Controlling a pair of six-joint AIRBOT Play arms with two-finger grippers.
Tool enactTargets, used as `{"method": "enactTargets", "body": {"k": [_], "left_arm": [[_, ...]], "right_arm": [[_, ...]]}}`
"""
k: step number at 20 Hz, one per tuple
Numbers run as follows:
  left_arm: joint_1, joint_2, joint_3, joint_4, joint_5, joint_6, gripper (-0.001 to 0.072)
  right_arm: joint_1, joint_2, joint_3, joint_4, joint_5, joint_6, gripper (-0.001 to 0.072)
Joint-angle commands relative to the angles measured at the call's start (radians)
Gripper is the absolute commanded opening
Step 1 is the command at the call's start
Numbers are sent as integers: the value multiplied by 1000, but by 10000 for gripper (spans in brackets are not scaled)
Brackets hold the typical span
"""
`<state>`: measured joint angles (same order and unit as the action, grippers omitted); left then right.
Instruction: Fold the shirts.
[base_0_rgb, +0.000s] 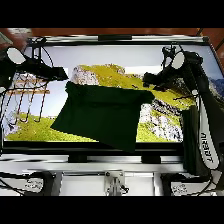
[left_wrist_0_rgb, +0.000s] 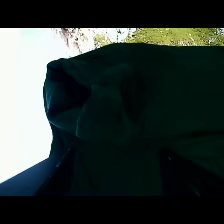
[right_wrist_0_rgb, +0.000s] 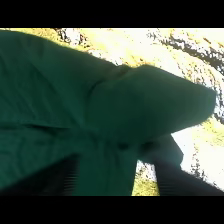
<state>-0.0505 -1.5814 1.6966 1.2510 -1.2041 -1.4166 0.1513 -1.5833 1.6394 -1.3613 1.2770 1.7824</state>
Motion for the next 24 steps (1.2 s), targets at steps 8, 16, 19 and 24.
{"method": "enactTargets", "body": {"k": [8,16,19,24], "left_arm": [[67,25,-236,240,-349,-25,610],[189,53,-514,68,-171,95,686],[190,23,-514,101,-145,101,685],[187,-28,-514,102,-98,115,683]], "right_arm": [[8,95,-281,149,286,-205,621],[6,226,-705,300,109,-229,623],[6,226,-711,316,91,-223,623],[6,226,-711,323,92,-211,623]]}}
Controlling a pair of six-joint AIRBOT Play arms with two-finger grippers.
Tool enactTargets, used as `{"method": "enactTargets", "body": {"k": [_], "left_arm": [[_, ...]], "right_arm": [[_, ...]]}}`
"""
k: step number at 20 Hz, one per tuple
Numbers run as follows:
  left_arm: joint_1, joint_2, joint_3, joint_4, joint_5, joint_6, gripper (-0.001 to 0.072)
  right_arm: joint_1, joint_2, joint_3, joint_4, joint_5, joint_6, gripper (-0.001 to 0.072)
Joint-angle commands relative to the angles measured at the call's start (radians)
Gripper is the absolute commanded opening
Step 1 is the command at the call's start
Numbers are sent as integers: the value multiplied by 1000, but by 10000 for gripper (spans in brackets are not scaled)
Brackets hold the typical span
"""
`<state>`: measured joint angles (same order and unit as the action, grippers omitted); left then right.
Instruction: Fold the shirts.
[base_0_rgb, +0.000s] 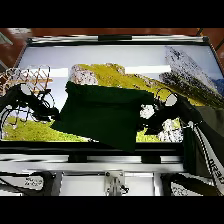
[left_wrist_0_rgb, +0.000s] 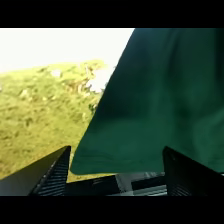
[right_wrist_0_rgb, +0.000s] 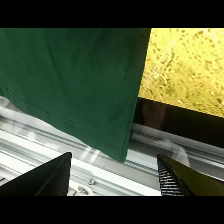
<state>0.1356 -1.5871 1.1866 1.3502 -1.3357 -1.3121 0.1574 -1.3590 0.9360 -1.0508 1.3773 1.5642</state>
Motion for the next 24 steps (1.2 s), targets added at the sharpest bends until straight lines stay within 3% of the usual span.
{"method": "enactTargets", "body": {"k": [1,4,6,8,12,24], "left_arm": [[1,-24,-4,3,44,11,682],[1,-38,-4,-17,56,11,654],[1,-56,-4,-66,48,19,480],[1,-74,-3,-108,45,18,410],[1,-81,-3,-134,31,43,32],[-10,-56,-1,-146,-30,74,34]], "right_arm": [[0,2,-8,12,-11,12,623],[0,2,-8,14,-45,34,624],[0,2,-8,14,-68,55,625],[3,2,-8,10,-84,79,624],[3,2,-8,-35,-109,134,625],[109,-145,-33,-2,-281,179,623]]}}
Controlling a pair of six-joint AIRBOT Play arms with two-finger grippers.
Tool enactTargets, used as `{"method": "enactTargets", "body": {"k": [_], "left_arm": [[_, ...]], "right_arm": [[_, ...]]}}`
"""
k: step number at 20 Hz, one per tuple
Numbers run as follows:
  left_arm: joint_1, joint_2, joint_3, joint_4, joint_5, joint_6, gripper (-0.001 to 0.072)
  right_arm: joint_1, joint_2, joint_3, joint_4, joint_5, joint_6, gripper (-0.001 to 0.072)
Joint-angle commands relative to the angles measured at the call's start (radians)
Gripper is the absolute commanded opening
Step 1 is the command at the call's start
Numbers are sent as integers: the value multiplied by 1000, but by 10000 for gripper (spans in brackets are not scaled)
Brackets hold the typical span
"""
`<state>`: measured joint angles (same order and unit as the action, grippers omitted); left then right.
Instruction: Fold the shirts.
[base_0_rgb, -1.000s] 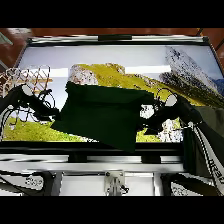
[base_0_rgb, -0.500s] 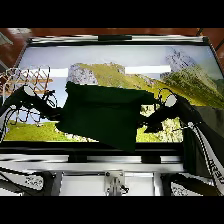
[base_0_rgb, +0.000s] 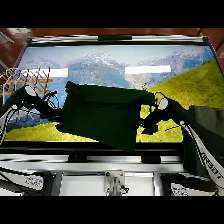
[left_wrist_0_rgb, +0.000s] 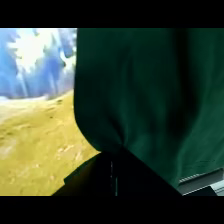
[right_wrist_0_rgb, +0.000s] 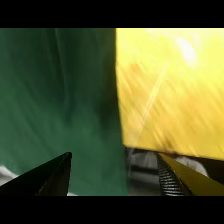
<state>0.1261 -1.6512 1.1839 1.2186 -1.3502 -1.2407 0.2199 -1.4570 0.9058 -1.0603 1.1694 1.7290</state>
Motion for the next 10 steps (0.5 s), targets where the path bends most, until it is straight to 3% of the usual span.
{"method": "enactTargets", "body": {"k": [1,4,6,8,10], "left_arm": [[-1,11,2,-15,-16,3,34],[-1,20,2,-15,-15,5,34],[-3,37,2,-15,-16,40,34],[-27,74,1,-15,-31,108,33],[-84,116,1,-17,-35,111,33]], "right_arm": [[53,-60,-3,16,-85,17,594],[55,-64,2,13,-110,43,94],[55,-52,40,-33,-100,41,70],[48,-29,128,-172,-65,55,70],[6,-21,262,-322,-6,79,69]]}}
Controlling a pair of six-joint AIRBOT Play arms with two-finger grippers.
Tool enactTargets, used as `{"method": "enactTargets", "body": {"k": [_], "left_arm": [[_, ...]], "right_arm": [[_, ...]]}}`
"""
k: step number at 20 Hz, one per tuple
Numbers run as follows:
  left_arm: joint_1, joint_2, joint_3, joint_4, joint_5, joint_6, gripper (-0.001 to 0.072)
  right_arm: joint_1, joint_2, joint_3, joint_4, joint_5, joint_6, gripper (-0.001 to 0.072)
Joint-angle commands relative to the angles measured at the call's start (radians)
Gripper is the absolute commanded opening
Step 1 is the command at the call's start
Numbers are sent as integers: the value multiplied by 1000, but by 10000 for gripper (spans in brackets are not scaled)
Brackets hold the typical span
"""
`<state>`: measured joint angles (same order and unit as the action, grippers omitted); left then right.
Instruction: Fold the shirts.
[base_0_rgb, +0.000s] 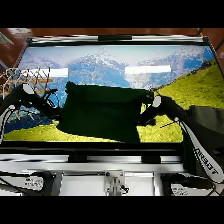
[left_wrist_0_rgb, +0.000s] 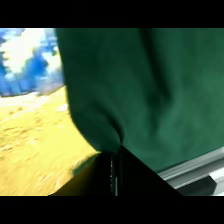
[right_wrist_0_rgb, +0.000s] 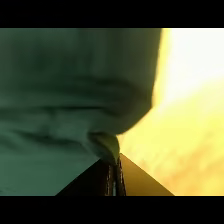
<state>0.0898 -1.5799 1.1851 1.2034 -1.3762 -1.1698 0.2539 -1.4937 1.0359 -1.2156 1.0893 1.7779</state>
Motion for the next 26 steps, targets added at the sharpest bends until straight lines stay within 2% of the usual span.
{"method": "enactTargets", "body": {"k": [1,6,10,13,14,15,16,17,20,22,25,26], "left_arm": [[-83,65,0,-20,-9,40,33],[-337,97,0,-298,1,41,33],[-610,94,0,-323,136,24,34],[-732,82,0,-323,264,-73,35],[-749,77,0,-323,277,-81,62],[-752,77,4,-322,274,-81,255],[-735,77,17,-317,251,-81,493],[-699,77,47,-298,216,-81,598],[-521,77,196,-204,137,-85,596],[-396,64,285,-167,174,-85,598],[-317,-28,357,-167,167,-84,685],[-315,-67,367,-167,167,-84,685]], "right_arm": [[-56,16,200,-216,93,36,70],[-236,16,470,-260,69,35,70],[-319,15,537,-261,58,35,70],[-335,6,537,-274,90,32,71],[-335,5,537,-285,95,32,103],[-335,6,537,-283,98,32,299],[-335,10,538,-277,108,23,522],[-335,16,538,-275,125,3,530],[-335,54,537,-283,199,-19,530],[-328,76,537,-269,267,-29,530],[-292,83,515,-184,318,-68,530],[-277,83,494,-146,330,-74,565]]}}
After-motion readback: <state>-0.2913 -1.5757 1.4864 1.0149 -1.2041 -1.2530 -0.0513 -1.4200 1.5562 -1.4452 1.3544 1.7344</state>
